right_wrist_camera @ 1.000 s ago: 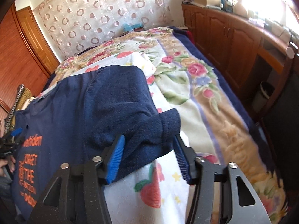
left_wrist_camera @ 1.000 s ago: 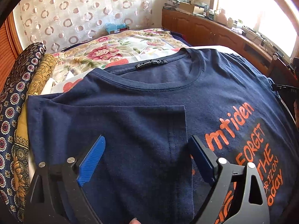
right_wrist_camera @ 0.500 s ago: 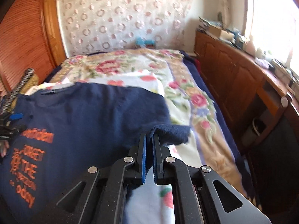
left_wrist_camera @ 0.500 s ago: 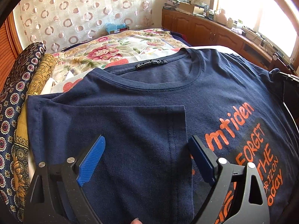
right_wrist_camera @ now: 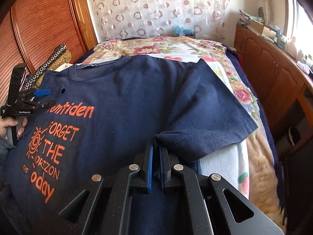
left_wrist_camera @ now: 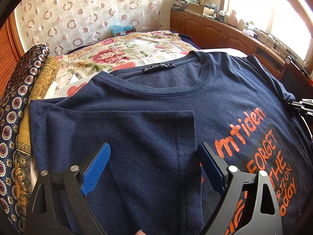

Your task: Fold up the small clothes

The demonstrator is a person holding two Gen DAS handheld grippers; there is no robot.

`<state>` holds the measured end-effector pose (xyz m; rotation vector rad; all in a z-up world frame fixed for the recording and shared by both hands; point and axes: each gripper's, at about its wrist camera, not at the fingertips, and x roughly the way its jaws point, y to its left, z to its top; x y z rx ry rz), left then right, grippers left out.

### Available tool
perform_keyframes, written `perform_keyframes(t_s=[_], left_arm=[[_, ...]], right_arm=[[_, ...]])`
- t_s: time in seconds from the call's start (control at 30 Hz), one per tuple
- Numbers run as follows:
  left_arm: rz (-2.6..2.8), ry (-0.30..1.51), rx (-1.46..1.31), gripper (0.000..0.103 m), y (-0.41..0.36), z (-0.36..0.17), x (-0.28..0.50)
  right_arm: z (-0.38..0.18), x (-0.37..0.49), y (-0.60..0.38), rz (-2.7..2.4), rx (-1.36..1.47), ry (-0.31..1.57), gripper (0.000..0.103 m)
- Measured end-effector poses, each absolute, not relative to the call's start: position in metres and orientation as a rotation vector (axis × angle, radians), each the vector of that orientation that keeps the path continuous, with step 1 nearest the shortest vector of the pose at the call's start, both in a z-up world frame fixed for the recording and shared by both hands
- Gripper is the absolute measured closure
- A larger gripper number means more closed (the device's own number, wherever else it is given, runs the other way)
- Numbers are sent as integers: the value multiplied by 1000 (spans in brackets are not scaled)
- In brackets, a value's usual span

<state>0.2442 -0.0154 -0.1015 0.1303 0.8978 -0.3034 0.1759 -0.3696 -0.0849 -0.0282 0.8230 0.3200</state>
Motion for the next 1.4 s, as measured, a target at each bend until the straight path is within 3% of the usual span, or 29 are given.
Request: perform_keyframes(t_s=[0.27, 0.43, 0.53, 0.9, 1.17, 1.23, 1.3, 1.4], left_arm=[[-296, 821, 73, 12, -17, -72, 228], [-340, 774, 60, 12, -31, -56, 216], [-366, 764, 68, 12, -41, -53, 212], [-364, 729, 40, 12, -49, -50, 201], [-351, 741, 26, 12, -42, -55, 203], [-347, 744, 24, 12, -41, -56, 203], [-344, 745, 21, 12, -40, -57, 202], [-340, 746, 18, 12, -38, -58, 202]], right_arm=[[-68, 159, -383, 298, -26, 835, 89], [-45, 141, -407, 218, -8, 780, 70], [-40, 139, -420, 166, 19, 750, 65], [-77, 200, -440, 72, 98, 842, 64], [-68, 212, -459, 134, 160, 858, 64], [-69, 214, -464, 144, 154, 853, 75], [-69, 214, -461, 143, 113, 829, 95], [-65, 209, -450, 166, 37, 778, 99]])
